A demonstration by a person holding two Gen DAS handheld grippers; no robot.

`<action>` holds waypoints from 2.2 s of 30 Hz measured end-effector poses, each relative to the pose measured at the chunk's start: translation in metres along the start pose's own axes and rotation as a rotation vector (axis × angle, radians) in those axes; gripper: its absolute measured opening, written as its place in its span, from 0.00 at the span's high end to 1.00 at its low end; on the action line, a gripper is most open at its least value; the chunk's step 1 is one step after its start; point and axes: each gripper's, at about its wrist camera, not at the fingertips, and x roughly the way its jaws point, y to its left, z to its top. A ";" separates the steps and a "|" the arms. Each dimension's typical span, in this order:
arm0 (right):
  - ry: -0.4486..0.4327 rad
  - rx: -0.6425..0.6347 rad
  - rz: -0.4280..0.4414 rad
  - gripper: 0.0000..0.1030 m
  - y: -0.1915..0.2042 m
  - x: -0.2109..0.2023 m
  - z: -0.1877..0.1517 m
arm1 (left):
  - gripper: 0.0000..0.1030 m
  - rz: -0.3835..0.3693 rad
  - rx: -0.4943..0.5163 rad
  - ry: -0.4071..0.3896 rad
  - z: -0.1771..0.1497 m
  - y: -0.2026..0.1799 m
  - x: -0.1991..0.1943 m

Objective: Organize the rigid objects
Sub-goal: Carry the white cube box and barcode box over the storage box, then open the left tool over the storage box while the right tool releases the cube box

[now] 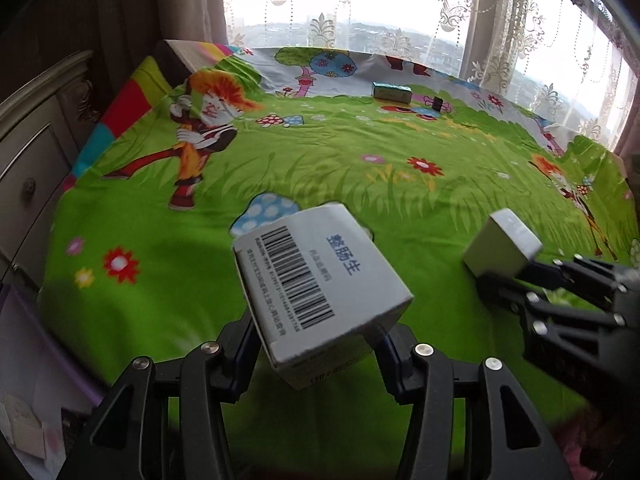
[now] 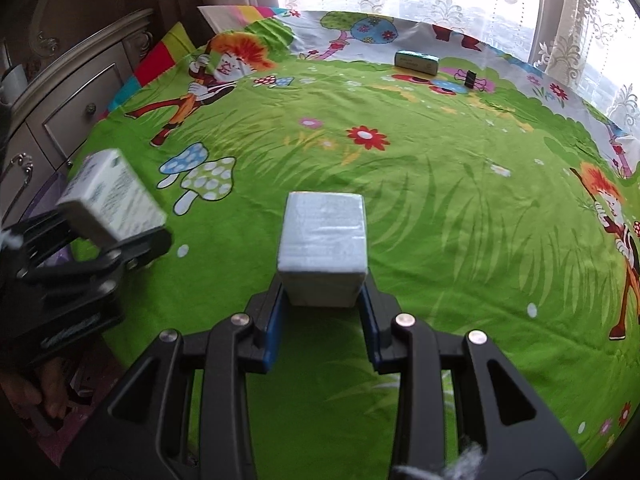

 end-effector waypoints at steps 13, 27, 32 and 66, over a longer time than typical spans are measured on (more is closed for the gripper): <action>-0.004 -0.064 0.043 0.63 0.030 -0.014 0.004 | 0.50 0.022 -0.013 -0.023 -0.028 0.027 -0.046; -0.053 -0.329 0.181 0.63 0.127 -0.039 0.016 | 0.50 0.130 -0.158 -0.081 -0.053 0.095 -0.098; -0.058 -0.423 0.248 0.63 0.165 -0.046 0.018 | 0.50 0.177 -0.208 -0.084 -0.062 0.120 -0.108; -0.078 -0.464 0.602 0.19 0.254 -0.032 0.043 | 0.05 0.785 -0.410 -0.234 -0.056 0.230 -0.172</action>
